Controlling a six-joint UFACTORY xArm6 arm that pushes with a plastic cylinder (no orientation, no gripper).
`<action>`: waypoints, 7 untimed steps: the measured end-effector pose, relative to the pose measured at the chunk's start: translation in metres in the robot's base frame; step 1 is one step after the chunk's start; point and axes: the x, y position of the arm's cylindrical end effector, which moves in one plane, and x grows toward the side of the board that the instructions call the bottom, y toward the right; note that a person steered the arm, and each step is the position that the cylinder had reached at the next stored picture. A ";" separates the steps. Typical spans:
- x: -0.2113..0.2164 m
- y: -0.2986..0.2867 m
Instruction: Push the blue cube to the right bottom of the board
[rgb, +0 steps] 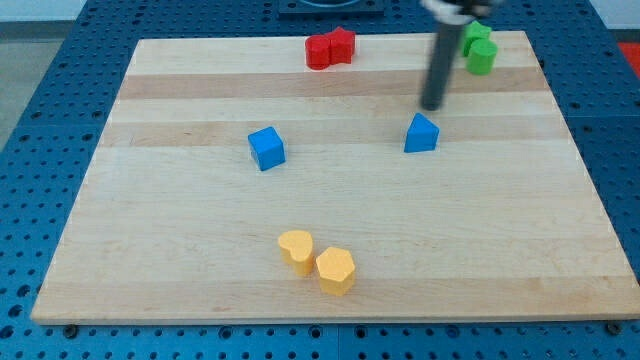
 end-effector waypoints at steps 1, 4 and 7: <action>0.000 -0.129; 0.073 -0.148; 0.108 -0.057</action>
